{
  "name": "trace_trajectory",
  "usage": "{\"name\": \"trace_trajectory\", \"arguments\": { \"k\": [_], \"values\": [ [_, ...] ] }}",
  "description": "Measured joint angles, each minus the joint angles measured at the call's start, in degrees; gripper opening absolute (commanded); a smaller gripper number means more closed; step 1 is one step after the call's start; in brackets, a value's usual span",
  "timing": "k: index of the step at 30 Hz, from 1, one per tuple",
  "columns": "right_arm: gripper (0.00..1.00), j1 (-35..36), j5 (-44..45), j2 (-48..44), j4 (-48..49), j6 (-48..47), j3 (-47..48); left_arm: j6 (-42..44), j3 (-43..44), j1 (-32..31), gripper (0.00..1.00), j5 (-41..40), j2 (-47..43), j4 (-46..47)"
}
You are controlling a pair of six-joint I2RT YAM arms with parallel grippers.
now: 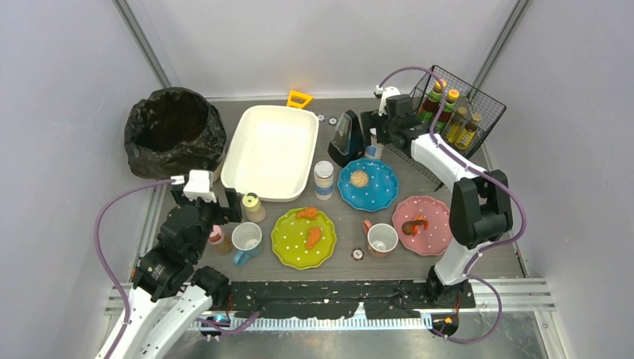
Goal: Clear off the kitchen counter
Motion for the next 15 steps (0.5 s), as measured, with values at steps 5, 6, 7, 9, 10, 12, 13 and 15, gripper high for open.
{"name": "trace_trajectory", "arguments": {
  "k": [5,6,7,9,10,12,13,15],
  "values": [
    [0.96,0.7,3.1,0.8,0.7,-0.8,0.2,0.0,0.0,0.3,0.99,0.1,0.7,0.0],
    [0.95,0.7,3.3,1.0,1.0,-1.0,0.4,0.0,0.0,0.3,0.99,0.3,0.8,0.0],
    [0.93,0.8,3.5,1.2,1.5,-1.2,0.5,0.0,0.0,0.4,0.99,0.4,0.8,0.0],
    [0.9,0.8,3.6,1.9,2.4,-1.4,0.8,0.0,0.0,0.5,0.99,0.5,0.9,0.0],
    [0.88,0.8,3.6,2.2,2.7,-1.4,0.8,0.0,0.0,0.6,0.99,0.5,0.9,0.0],
    [0.83,0.8,3.5,2.7,3.1,-1.5,0.8,0.0,0.0,0.6,0.99,0.5,0.9,0.0],
    [0.78,0.7,3.4,2.8,3.2,-1.6,0.8,0.0,0.0,0.6,0.99,0.5,0.9,0.0],
    [0.71,0.7,3.2,3.0,3.4,-1.6,0.8,0.0,0.0,0.7,0.99,0.6,0.9,0.0]
  ]
}}
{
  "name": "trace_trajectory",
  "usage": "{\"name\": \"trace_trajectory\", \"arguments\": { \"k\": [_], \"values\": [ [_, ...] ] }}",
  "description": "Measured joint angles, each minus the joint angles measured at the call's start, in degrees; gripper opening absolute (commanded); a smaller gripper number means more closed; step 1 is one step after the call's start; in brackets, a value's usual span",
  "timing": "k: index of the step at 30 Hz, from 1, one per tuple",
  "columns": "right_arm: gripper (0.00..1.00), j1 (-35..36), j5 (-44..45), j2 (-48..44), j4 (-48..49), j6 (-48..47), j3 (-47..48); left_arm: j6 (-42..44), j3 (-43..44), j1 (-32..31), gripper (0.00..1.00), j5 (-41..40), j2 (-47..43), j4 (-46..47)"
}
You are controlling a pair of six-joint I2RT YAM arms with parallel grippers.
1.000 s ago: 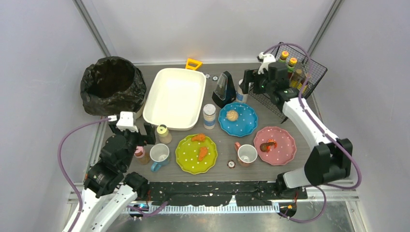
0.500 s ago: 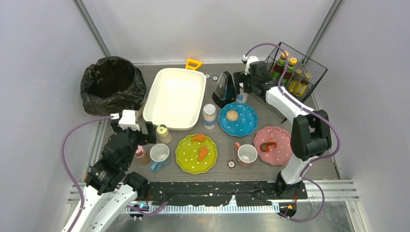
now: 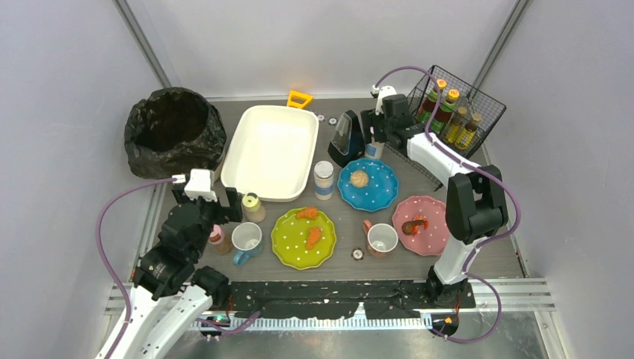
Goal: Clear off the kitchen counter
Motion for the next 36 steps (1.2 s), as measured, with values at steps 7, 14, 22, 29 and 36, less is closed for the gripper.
{"name": "trace_trajectory", "arguments": {
  "k": [7,14,22,29,36],
  "values": [
    [0.32,0.0,-0.6,-0.4,-0.7,0.0,0.0,0.0,0.0,0.0,0.99,0.1,0.0,0.0],
    [0.17,0.0,-2.1,-6.7,-5.3,0.1,0.0,0.0,0.0,0.2,0.99,0.5,-0.1,0.0],
    [0.07,0.1,-2.0,-16.6,-12.6,0.7,3.0,0.0,0.0,0.3,0.99,0.7,-0.3,0.0],
    [0.05,-0.3,7.2,-18.2,-14.9,1.1,9.4,0.0,0.0,0.3,0.99,0.9,-0.5,0.0],
    [0.05,-5.5,14.2,-17.5,-13.4,1.8,12.8,0.0,0.0,0.3,0.99,0.9,-1.1,0.0]
  ]
}}
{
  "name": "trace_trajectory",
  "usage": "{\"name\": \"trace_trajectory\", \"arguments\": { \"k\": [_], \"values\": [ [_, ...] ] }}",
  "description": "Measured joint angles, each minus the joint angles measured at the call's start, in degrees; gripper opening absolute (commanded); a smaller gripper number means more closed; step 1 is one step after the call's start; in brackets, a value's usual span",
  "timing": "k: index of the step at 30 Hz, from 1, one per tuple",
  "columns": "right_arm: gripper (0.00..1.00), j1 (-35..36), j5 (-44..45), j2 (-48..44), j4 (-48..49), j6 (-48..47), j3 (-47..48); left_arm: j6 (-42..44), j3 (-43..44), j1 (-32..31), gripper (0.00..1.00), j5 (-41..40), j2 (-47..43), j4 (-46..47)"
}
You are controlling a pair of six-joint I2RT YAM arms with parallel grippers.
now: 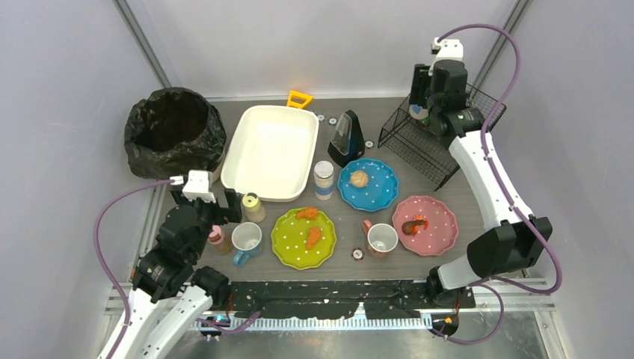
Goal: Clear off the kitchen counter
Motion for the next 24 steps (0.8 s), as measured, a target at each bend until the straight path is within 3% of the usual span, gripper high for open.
{"name": "trace_trajectory", "arguments": {
  "k": [10,24],
  "values": [
    [0.06,-7.4,0.5,8.1,4.3,3.0,2.1,0.0,0.0,0.0,0.99,0.0,0.0,0.0],
    [0.05,-7.8,-2.7,15.0,14.7,4.5,-4.1,0.0,0.0,0.0,0.99,0.0,0.0,0.0]
  ]
}}
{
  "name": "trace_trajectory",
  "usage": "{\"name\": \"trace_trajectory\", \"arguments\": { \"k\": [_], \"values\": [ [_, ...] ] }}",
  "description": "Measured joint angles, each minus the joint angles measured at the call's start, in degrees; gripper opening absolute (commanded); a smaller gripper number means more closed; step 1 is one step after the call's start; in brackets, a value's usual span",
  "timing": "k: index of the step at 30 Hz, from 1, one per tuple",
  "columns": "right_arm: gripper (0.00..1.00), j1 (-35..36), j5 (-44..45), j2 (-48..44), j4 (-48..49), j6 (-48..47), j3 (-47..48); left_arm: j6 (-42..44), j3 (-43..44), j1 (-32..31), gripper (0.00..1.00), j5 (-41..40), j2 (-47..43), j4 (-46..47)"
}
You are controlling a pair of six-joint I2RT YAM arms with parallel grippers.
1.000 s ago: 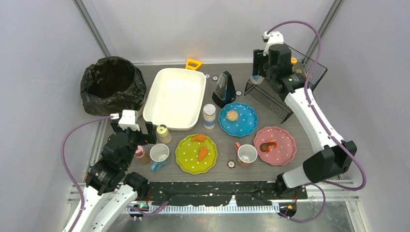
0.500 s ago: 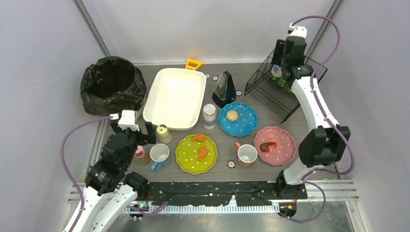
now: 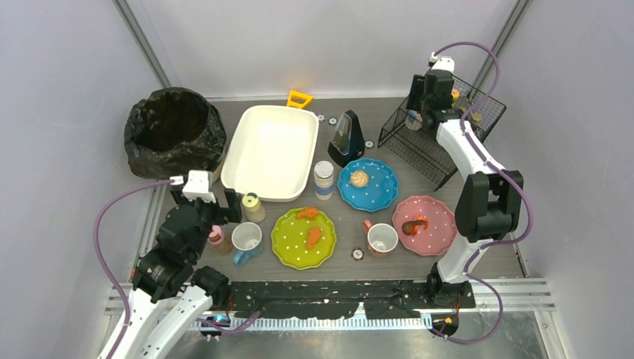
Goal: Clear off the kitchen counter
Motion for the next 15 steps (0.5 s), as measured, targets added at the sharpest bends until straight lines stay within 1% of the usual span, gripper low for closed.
{"name": "trace_trajectory", "arguments": {
  "k": [4,6,8,9,10,11,12,13,14,15],
  "values": [
    [0.06,0.0,-1.3,3.4,1.8,1.2,0.0,0.0,0.0,0.0,0.99,0.0,0.0,0.0],
    [0.09,0.0,-1.8,4.7,2.1,1.7,0.0,0.0,0.0,0.0,0.99,0.0,0.0,0.0],
    [0.14,-0.2,-2.1,5.8,2.1,2.2,0.0,0.0,0.0,0.0,0.99,0.0,0.0,0.0],
    [0.22,-0.2,-2.1,6.2,2.1,2.4,0.0,0.0,0.0,0.0,0.99,0.0,0.0,0.0],
    [0.33,-0.2,-2.2,6.8,2.1,2.8,0.0,0.0,0.0,0.0,0.99,0.0,0.0,0.0],
    [0.4,-0.2,-2.1,7.2,3.0,2.8,0.0,0.0,0.0,0.0,0.99,0.0,0.0,0.0],
    [0.52,-0.3,-2.2,7.4,3.3,3.0,0.1,0.0,0.0,0.0,0.99,0.0,0.0,0.0],
    [0.57,-0.3,-2.3,7.4,3.3,3.1,0.1,0.0,0.0,0.0,0.99,0.0,0.1,0.0],
    [0.67,-0.3,-2.3,7.4,3.3,3.1,0.2,0.0,0.0,0.0,0.99,0.0,0.1,0.0],
    [0.7,-0.3,-2.3,7.5,3.2,3.1,0.2,0.0,0.0,0.0,0.99,0.0,0.1,0.0]
  ]
}}
